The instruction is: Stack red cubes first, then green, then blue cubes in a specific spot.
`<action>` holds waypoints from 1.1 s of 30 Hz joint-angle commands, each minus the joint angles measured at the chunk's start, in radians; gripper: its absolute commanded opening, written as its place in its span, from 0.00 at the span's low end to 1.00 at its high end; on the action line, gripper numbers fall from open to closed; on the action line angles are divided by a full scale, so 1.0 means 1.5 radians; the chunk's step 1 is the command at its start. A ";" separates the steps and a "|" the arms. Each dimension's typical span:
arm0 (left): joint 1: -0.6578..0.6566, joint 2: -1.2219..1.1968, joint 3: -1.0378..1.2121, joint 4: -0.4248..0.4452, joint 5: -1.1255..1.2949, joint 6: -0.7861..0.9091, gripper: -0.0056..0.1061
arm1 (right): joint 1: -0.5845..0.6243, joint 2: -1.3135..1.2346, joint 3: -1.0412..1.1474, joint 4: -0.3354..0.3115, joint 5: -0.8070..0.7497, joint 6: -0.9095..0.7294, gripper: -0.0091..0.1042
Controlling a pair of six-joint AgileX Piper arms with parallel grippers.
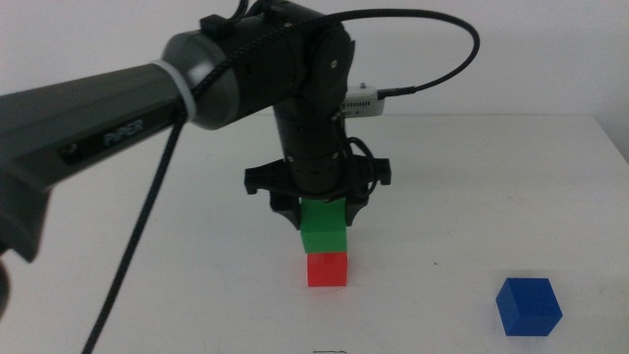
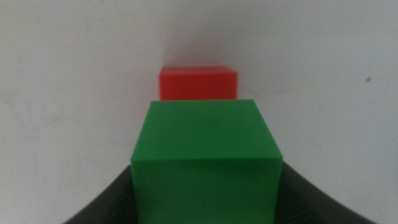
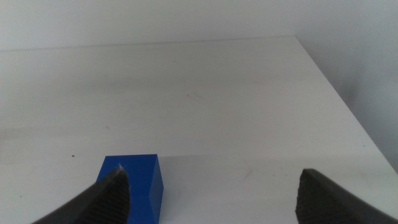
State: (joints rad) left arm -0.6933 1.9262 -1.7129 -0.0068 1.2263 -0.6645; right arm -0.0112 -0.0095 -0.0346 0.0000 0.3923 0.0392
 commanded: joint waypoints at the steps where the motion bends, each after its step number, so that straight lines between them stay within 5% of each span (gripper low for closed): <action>1: -0.009 -0.028 -0.035 0.009 0.062 -0.022 0.05 | -0.002 -0.015 -0.017 -0.006 -0.049 -0.006 0.79; 33: -0.009 0.032 -0.051 0.026 0.006 -0.037 0.08 | -0.002 -0.015 -0.017 -0.006 -0.048 -0.006 0.79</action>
State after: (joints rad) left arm -0.7033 2.0297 -1.7559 0.0278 1.2301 -0.7104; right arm -0.0112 -0.0095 -0.0346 0.0000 0.3923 0.0392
